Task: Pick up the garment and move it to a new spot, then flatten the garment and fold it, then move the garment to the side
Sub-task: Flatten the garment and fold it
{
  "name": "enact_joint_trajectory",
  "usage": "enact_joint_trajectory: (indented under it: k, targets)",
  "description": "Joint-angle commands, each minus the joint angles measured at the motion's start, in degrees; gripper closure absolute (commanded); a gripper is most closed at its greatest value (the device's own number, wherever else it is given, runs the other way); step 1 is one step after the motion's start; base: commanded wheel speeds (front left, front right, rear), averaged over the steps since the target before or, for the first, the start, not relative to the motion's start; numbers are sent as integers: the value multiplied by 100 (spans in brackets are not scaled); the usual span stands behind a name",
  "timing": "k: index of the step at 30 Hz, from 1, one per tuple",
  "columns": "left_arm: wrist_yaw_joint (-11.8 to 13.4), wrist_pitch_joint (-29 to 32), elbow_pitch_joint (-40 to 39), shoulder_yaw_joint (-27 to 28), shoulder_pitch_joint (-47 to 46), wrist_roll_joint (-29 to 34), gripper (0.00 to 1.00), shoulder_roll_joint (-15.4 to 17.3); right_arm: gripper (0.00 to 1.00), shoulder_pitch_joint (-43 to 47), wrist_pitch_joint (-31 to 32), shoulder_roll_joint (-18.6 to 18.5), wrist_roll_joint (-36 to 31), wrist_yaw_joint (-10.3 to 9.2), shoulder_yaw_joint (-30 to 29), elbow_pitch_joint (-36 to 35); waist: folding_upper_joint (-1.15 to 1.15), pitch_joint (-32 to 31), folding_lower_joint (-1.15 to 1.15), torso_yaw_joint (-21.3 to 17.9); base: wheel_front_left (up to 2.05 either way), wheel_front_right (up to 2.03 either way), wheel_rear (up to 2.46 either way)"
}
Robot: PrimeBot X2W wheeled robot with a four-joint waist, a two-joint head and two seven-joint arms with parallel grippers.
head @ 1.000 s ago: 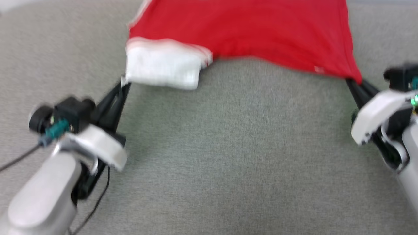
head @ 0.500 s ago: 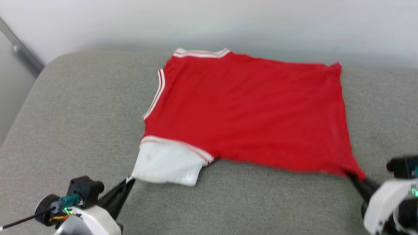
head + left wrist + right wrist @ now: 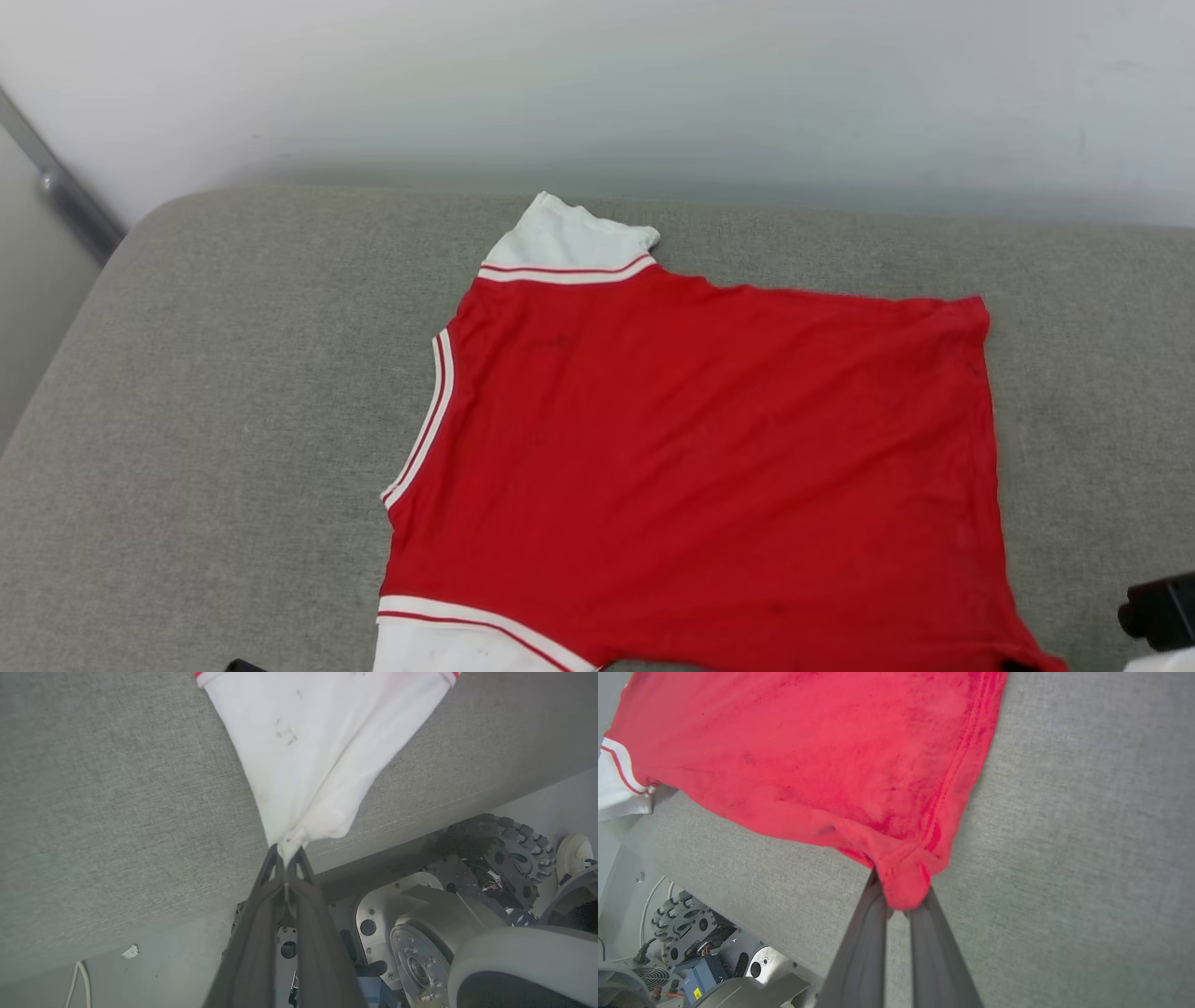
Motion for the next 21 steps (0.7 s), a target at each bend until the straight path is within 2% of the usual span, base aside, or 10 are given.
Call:
enact_joint_trajectory:
  k: [1, 5, 8, 21]
  targets:
    - [-3, 65, -56, 8, 23, 2, 100, 92, 100, 151, 64, 3, 44, -2, -66, -100, 0, -21, 1, -5, 0, 0, 0]
    - [-12, 141, -284, 86, -61, -154, 100, 107, 100, 373, 197, 82, 93, -2, -358, -433, 0, -3, 1, -17, 0, 0, 0]
    - [-58, -42, -445, 241, -260, -66, 100, 100, 100, 360, 266, 136, 154, -2, -493, -635, 0, 45, 1, -34, 0, 0, 0]
    - [-319, -631, -644, 915, -1539, 202, 100, -230, 100, -495, 690, 177, 155, -2, -788, -1020, 0, 606, 1, -51, 0, 0, 0]
